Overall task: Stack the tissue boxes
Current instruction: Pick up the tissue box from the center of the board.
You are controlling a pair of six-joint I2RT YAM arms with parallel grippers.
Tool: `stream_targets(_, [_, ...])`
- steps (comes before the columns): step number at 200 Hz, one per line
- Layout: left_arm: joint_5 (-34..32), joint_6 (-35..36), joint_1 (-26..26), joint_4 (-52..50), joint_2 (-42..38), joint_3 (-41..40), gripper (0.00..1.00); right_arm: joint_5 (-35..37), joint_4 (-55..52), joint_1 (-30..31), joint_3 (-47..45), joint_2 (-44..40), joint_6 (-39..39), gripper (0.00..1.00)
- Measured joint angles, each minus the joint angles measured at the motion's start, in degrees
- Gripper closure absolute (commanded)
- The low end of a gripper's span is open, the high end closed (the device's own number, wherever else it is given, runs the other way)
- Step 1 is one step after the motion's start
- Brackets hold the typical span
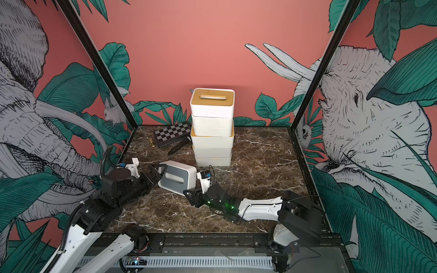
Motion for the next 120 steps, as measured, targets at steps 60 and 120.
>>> stream_targets(60, [2.2, 16.6, 0.0, -7.1, -0.9, 8.5, 0.0, 0.7, -20.5, -0.8, 6.9, -14.1, -2.8, 0.57])
stream_targets(120, [1.4, 24.5, 0.0, -7.9, -8.5, 8.6, 0.01, 0.5, -42.4, -5.2, 21.0, -26.3, -5.0, 0.55])
